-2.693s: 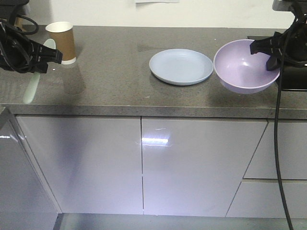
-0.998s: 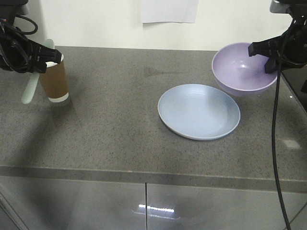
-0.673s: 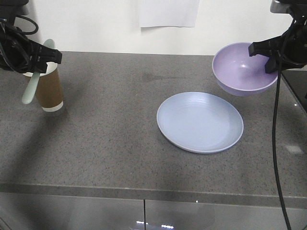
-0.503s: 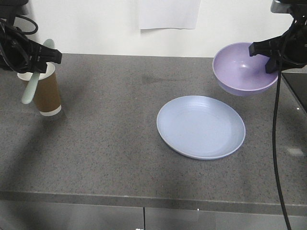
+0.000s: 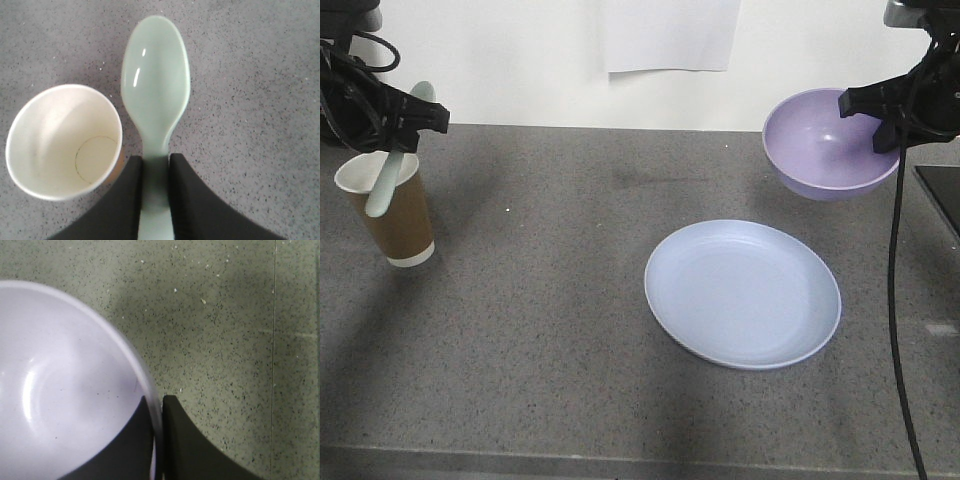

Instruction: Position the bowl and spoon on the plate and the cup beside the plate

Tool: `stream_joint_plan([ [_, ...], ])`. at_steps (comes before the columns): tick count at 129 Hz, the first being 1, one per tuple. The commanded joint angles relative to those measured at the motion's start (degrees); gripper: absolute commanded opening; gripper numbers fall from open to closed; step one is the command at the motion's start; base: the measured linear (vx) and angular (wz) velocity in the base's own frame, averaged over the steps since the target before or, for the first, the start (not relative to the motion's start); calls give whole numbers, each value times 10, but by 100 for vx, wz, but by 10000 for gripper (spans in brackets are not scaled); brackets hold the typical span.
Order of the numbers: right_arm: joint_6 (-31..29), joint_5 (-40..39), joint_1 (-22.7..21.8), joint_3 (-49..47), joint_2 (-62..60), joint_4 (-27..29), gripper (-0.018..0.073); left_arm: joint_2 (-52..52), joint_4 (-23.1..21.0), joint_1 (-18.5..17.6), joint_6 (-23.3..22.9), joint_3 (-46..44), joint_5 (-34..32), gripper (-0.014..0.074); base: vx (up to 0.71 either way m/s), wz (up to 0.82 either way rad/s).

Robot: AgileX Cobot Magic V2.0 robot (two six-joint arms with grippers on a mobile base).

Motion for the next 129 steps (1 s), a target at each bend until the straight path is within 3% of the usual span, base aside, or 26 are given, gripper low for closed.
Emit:
stream_joint_plan([
  [1, -2, -26, -1, -16, -30, 2, -3, -26, -3, -2, -1, -15, -28, -8, 10, 0],
  [129, -2, -26, -1, -16, -30, 2, -3, -26, -3, -2, -1, -15, -28, -8, 5, 0],
])
